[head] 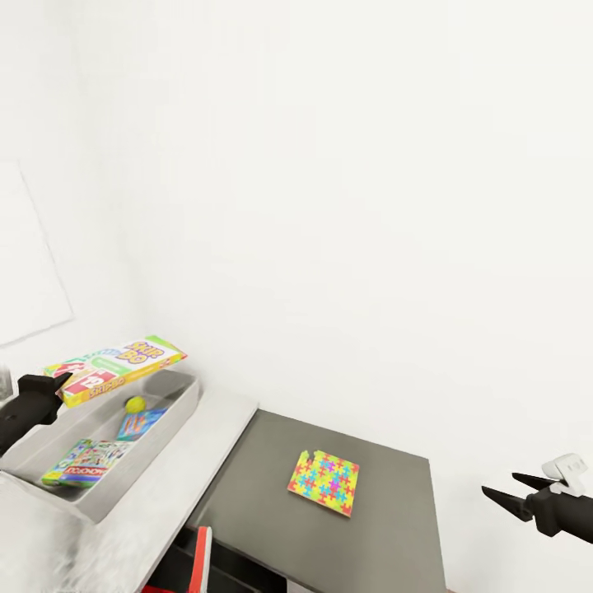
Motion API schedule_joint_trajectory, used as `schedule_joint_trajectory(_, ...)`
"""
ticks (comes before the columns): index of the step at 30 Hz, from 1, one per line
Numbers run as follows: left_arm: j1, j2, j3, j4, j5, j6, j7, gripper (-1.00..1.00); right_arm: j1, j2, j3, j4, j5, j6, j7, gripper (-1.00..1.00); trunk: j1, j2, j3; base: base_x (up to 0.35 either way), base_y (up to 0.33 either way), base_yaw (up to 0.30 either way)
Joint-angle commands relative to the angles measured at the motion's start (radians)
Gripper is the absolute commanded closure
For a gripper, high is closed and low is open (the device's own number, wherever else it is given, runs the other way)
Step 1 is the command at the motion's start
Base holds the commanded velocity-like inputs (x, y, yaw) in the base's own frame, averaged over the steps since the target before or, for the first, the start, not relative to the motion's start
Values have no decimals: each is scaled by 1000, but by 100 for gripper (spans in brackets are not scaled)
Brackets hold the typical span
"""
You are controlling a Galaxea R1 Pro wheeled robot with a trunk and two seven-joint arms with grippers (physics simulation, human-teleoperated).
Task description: Put all the toys in the child's room - the three board games (two on the bed and one on the table), the two jigsaw puzzles on the table, and the tennis ball on the table - inside the toy box on the table in the child's room.
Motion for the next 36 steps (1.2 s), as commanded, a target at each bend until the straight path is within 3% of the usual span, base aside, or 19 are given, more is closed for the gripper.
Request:
schedule_joint_trajectory(1,-1,-1,-12,1,10,2,9,100,-1,0,-1,-1,7,8,8,-100,0,-1,0,1,1,36)
schedule_joint_trajectory(12,-11,-13,-59,12,12,-7,10,100,-1,16,9,-2,9,7,6,-100,0,-1,-1,0,0,44)
schedule_joint_trajectory(20,-13,-10,-48,103,5,-164,12,100,2,52,17,-13,9,-43,10,-100,0,-1,-1,0,0,1)
schedule_joint_trajectory(28,-24,3,-53,193,-10,-222,9,100,7,66,17,-14,9,-65,13,-100,0,-1,-1,0,0,0)
schedule_joint_trajectory(30,-43,3,-57,216,-43,-232,9,100,8,67,17,-14,9,-66,14,-100,0,-1,-1,0,0,0)
schedule_joint_trajectory(32,-71,-3,-60,251,-105,-241,10,100,9,68,17,-14,9,-66,15,-100,0,-1,-1,0,0,0)
schedule_joint_trajectory(34,-122,-11,-63,324,-199,-287,6,100,10,68,17,-14,9,-67,16,-100,0,-1,-1,0,0,0)
schedule_joint_trajectory(36,-133,-12,-66,344,-213,-300,-5,100,10,68,16,-14,9,-67,16,-100,0,-1,-1,0,0,0)
